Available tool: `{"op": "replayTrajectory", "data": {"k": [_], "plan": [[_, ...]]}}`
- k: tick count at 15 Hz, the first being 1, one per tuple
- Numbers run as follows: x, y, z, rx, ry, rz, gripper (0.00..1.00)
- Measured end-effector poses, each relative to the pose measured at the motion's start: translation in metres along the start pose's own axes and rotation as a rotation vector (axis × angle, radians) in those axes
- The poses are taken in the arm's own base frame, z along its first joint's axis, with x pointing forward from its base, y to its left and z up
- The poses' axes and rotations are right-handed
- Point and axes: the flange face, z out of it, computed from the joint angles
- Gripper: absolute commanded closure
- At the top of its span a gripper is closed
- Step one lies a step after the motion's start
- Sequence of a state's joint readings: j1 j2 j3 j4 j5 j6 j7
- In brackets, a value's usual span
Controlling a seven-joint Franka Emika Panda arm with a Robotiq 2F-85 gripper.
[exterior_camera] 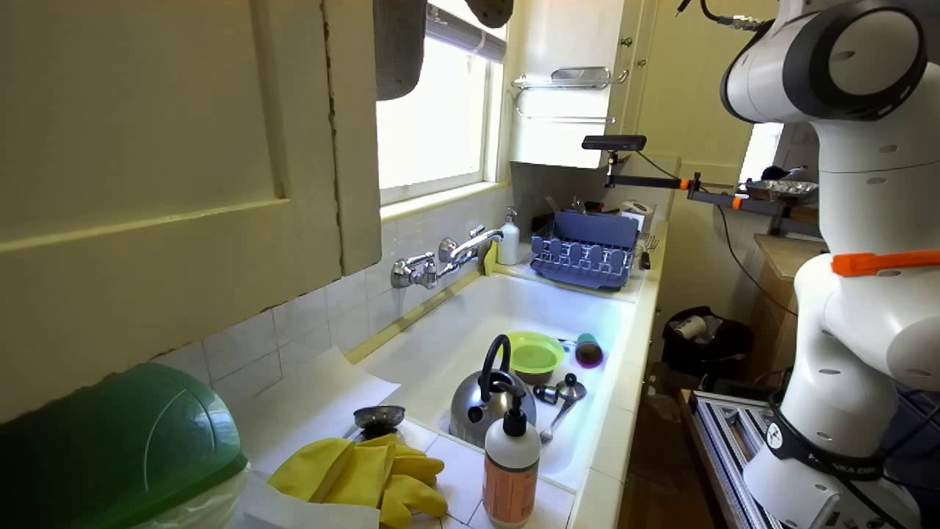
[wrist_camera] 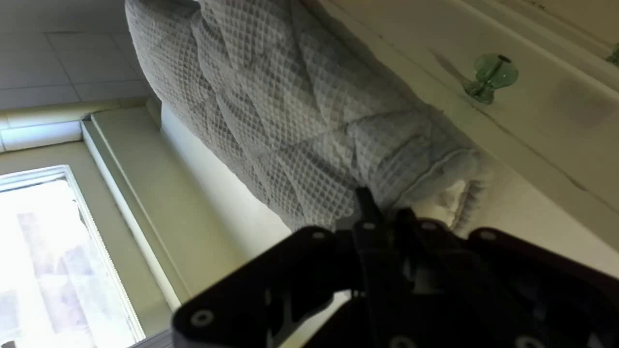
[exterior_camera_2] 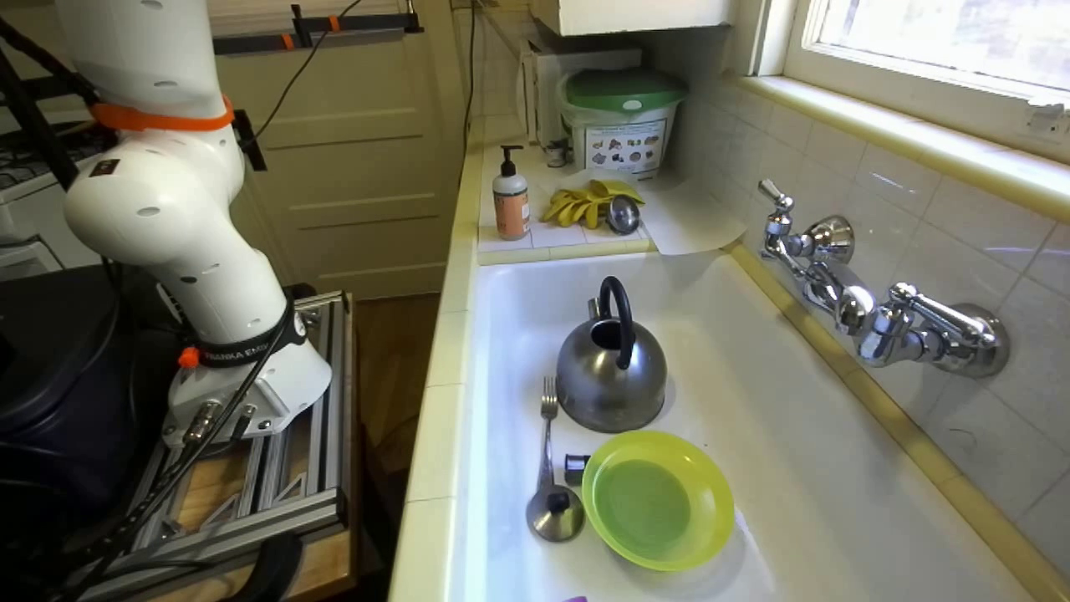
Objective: Hang the grey mitts on the side of the upper cabinet.
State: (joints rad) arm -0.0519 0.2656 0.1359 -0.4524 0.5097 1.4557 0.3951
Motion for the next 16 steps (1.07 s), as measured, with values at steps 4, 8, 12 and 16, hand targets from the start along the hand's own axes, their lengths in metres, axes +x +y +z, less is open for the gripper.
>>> {"op": "replayTrajectory", "data": {"k": [4, 8, 12, 16], "plan": [[0.003, 0.002, 0.006, 0.038, -0.027, 0.063, 0.98], [0.007, 0.009, 0.011, 0.066, -0.048, 0.118, 0.98], [0.012, 0.018, 0.022, 0.076, -0.075, 0.163, 0.98], [0.016, 0.027, 0.032, 0.062, -0.096, 0.175, 0.65]]}}
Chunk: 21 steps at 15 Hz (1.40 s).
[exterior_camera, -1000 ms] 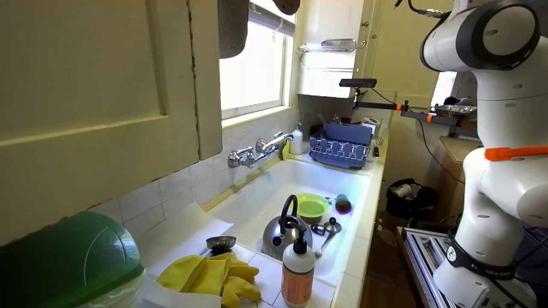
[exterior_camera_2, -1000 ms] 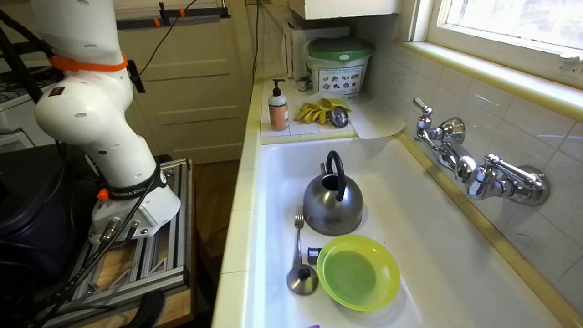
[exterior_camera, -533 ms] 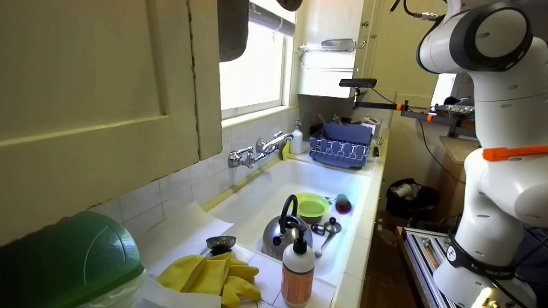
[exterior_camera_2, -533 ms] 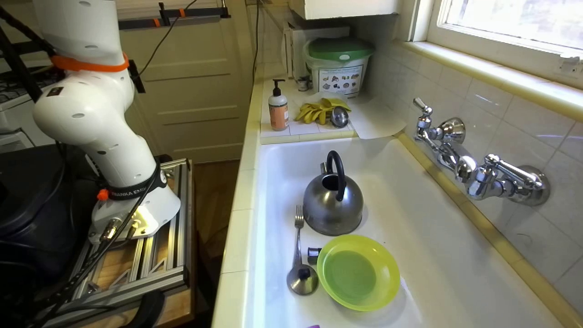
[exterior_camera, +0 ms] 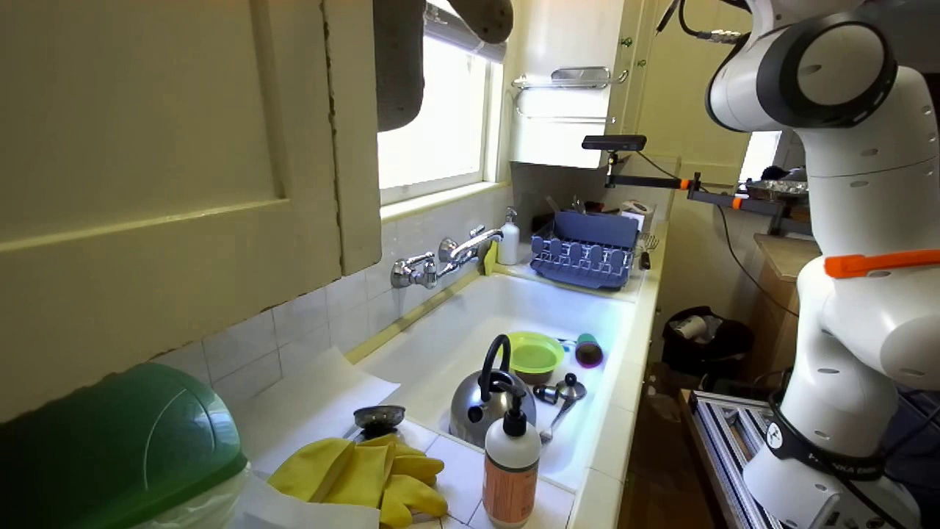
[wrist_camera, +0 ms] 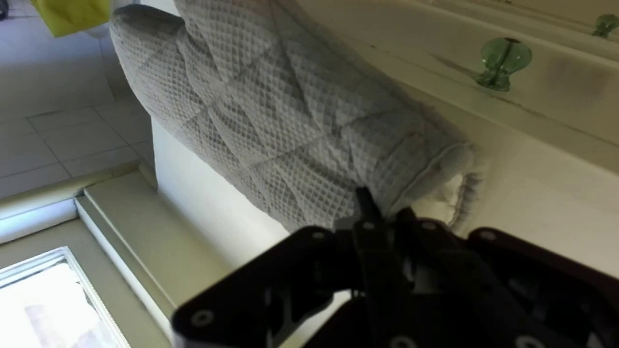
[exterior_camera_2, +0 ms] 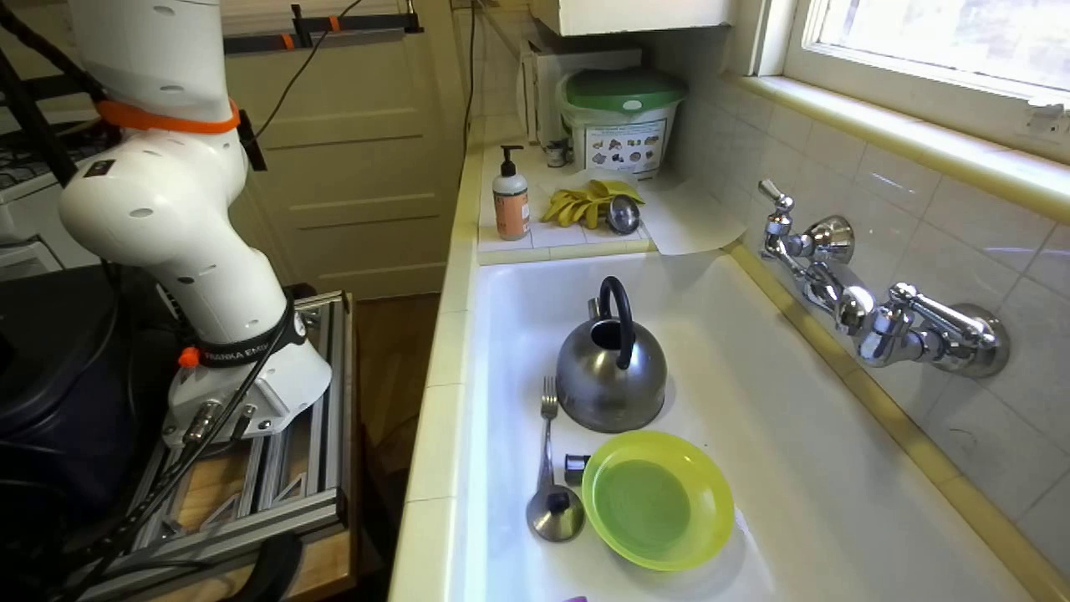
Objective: Hang the grey mitts on the side of the upper cabinet.
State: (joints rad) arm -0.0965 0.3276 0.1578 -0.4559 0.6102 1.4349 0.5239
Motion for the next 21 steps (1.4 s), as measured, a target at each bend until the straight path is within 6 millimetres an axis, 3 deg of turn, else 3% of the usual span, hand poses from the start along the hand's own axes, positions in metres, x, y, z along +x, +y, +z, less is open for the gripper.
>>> {"op": "replayTrajectory", "data": {"k": [5, 9, 13, 21], "plan": [[0.004, 0.007, -0.004, -0.026, 0.022, -0.102, 0.29], [-0.015, -0.006, -0.027, -0.080, 0.048, -0.221, 0.01], [-0.055, -0.008, -0.072, -0.259, 0.050, -0.310, 0.00], [-0.155, 0.018, -0.163, -0.645, -0.105, -0.375, 0.00]]}}
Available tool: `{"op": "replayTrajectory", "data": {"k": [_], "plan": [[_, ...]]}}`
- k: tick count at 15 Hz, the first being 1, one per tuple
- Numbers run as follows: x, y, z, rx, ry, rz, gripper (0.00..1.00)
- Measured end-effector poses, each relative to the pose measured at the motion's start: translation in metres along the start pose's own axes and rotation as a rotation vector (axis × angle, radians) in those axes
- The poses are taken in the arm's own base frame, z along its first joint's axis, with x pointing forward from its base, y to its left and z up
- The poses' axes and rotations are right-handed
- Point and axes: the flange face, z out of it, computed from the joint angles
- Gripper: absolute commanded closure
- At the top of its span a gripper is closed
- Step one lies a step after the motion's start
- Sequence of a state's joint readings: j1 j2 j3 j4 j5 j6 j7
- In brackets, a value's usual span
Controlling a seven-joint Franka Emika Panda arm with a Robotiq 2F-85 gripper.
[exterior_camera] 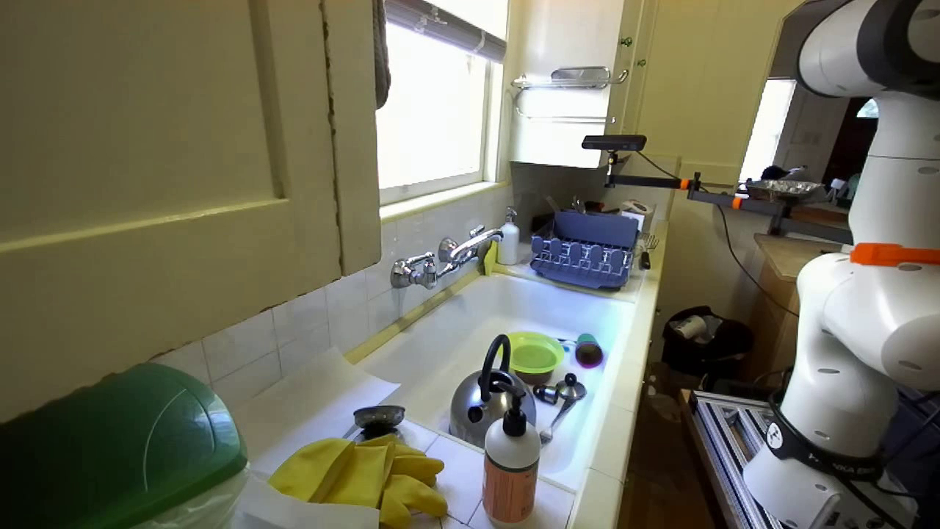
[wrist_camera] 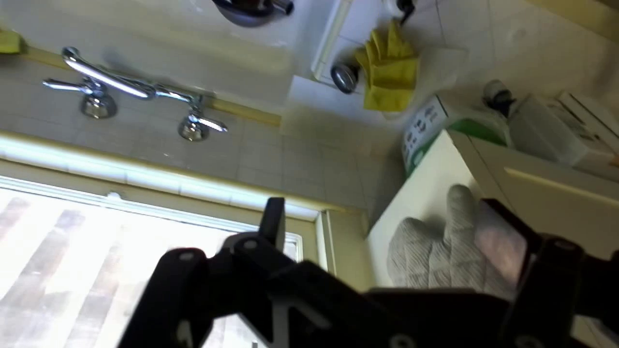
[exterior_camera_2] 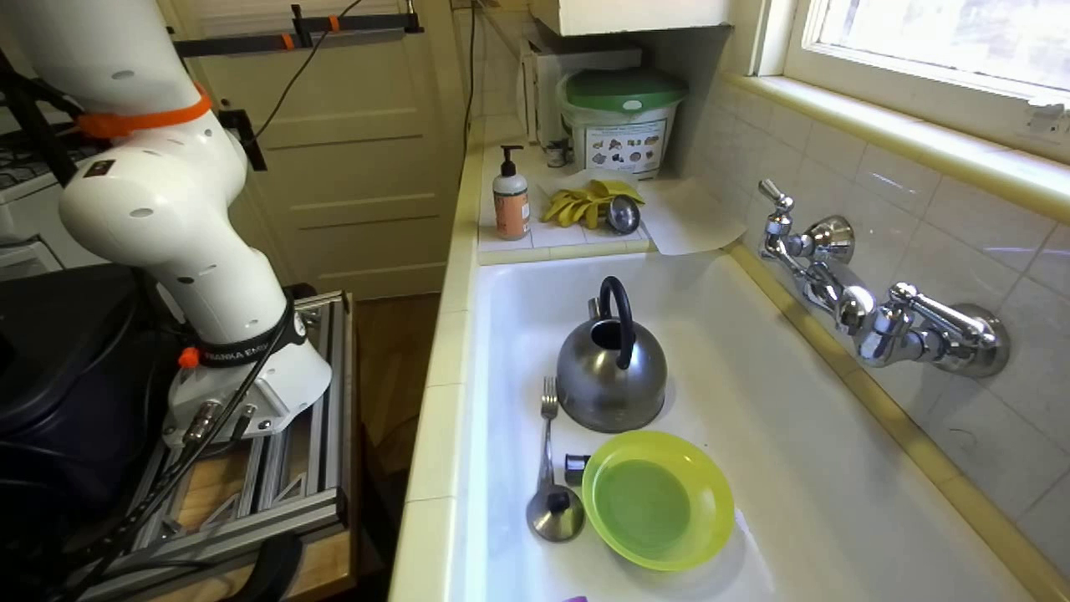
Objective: Hang the grey mitts on the side of the upper cabinet.
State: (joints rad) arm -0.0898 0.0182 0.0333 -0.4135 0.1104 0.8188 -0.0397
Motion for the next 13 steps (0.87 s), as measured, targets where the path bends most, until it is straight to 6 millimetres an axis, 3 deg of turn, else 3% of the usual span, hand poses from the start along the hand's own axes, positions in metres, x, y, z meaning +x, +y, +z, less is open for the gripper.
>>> {"op": "replayTrajectory", "data": {"k": [4, 13], "plan": [[-0.019, 0.010, -0.005, -0.105, -0.064, -0.061, 0.00], [-0.019, 0.010, -0.001, -0.109, -0.088, -0.070, 0.00]]}}
